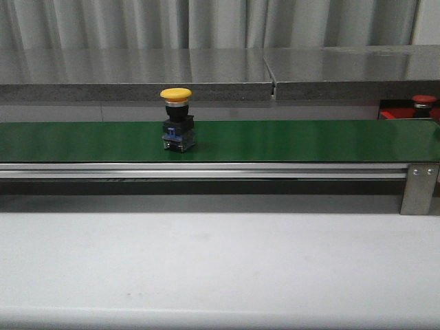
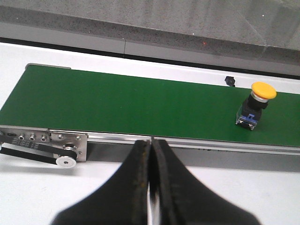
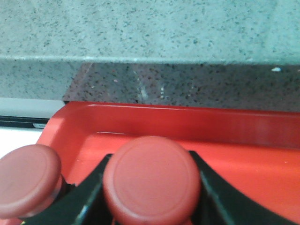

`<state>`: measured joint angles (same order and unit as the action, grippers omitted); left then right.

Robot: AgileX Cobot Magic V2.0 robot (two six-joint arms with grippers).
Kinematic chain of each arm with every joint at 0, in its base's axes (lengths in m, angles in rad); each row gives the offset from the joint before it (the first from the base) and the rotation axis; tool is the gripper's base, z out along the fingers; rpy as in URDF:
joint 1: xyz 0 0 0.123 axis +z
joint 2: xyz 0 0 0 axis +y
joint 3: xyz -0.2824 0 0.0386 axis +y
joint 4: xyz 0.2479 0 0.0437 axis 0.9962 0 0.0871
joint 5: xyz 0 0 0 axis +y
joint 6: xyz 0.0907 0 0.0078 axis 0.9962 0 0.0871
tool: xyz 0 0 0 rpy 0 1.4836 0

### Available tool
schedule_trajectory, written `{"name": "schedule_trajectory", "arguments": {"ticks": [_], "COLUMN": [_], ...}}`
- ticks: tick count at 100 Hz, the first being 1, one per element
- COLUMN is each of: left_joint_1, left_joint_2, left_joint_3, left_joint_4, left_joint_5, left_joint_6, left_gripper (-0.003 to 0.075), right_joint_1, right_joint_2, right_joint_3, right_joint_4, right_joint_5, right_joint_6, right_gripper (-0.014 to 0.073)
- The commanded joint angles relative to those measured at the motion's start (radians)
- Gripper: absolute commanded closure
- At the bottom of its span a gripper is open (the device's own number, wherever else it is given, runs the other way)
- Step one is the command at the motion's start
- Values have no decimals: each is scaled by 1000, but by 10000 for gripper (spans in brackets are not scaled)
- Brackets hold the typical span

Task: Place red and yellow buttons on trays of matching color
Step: 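Lower the red button into the red tray and open the right gripper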

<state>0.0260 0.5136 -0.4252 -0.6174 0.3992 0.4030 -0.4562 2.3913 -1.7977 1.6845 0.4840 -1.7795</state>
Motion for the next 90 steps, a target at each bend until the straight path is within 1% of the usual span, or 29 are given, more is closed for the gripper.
{"name": "schedule_trajectory", "arguments": {"ticks": [1, 5, 13, 42, 51, 57, 71, 90], "left_joint_1": [-7, -7, -7, -7, -7, -7, -7, -7], "left_joint_2": [2, 2, 2, 2, 2, 2, 2, 2], "left_joint_3": [-28, -28, -28, -28, -28, -28, -28, -28], "left_joint_4": [-24, -24, -24, -24, -24, -24, -24, -24], "left_joint_5": [-58, -58, -58, -58, -58, -58, -58, -58], "left_joint_6": [0, 0, 0, 0, 0, 0, 0, 0], "left_gripper": [741, 741, 741, 741, 741, 741, 741, 741], "right_joint_1": [-2, -2, -2, -8, -13, -15, -18, -11], "right_joint_2": [-73, -74, -82, -142, -176, -207, -286, -393], "right_joint_3": [-33, -34, -34, -34, -34, -34, -34, -32], "right_joint_4": [37, 37, 37, 33, 28, 12, -94, -357], "right_joint_5": [53, 57, 57, 66, 102, 155, 308, 494], "right_joint_6": [-12, -12, -12, -12, -11, -5, 67, 183], "right_gripper": [145, 93, 44, 41, 43, 43, 43, 43]}}
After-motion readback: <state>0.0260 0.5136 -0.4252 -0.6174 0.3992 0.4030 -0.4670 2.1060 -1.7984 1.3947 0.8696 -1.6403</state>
